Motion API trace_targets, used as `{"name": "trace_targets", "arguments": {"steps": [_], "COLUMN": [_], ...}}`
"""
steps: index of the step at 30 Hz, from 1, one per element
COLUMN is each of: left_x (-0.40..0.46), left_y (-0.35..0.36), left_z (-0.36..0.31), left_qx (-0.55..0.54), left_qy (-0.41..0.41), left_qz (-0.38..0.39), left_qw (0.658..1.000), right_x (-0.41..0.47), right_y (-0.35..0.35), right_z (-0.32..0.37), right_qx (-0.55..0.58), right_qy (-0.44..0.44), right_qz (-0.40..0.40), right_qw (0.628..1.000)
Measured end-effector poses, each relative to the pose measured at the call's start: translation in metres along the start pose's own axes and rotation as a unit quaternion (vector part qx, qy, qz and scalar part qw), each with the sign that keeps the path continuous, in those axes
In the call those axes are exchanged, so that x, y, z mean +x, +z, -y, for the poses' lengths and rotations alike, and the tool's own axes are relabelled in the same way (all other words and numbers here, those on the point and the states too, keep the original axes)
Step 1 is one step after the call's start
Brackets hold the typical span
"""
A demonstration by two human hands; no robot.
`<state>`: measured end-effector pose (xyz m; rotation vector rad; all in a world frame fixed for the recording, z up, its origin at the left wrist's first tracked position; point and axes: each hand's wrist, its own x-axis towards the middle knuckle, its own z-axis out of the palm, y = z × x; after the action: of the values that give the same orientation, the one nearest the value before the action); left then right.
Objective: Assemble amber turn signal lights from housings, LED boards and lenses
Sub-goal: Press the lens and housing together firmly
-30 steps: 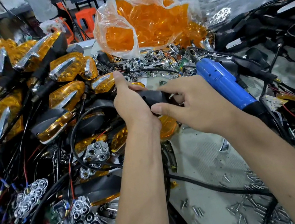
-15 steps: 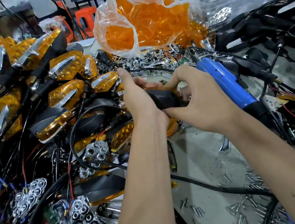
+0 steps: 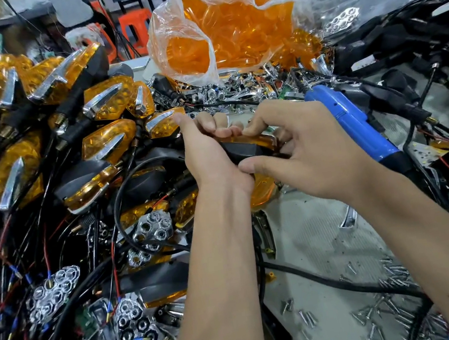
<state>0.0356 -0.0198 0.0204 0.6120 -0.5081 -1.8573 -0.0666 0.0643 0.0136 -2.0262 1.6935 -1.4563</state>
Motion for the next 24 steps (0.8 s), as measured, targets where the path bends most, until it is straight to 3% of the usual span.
{"name": "trace_targets", "arguments": {"steps": [7, 13, 16, 20, 22, 24], "left_x": [0.001, -0.002, 0.0, 0.001, 0.004, 0.008], "left_y": [-0.002, 0.0, -0.004, -0.007, -0.011, -0.015], "left_z": [-0.003, 0.004, 0.008, 0.009, 0.01, 0.008], "left_qx": [0.046, 0.052, 0.213, 0.404, 0.419, 0.381], "left_qy": [0.023, 0.013, 0.037, 0.037, 0.033, 0.02], "left_qz": [-0.02, -0.012, 0.004, 0.06, 0.068, 0.069], "left_qw": [0.998, 0.998, 0.976, 0.912, 0.905, 0.922], "right_x": [0.0, -0.002, -0.002, -0.003, -0.005, -0.005], "right_y": [0.007, 0.005, -0.001, -0.006, -0.008, -0.01], "right_z": [-0.001, -0.005, -0.009, -0.012, -0.014, -0.015], "right_qx": [-0.02, -0.053, -0.098, -0.165, -0.166, -0.112], "right_qy": [-0.059, -0.03, -0.006, 0.015, 0.027, 0.049], "right_qz": [-0.041, -0.035, -0.066, -0.1, -0.085, -0.069], "right_qw": [0.997, 0.997, 0.993, 0.981, 0.982, 0.99]}}
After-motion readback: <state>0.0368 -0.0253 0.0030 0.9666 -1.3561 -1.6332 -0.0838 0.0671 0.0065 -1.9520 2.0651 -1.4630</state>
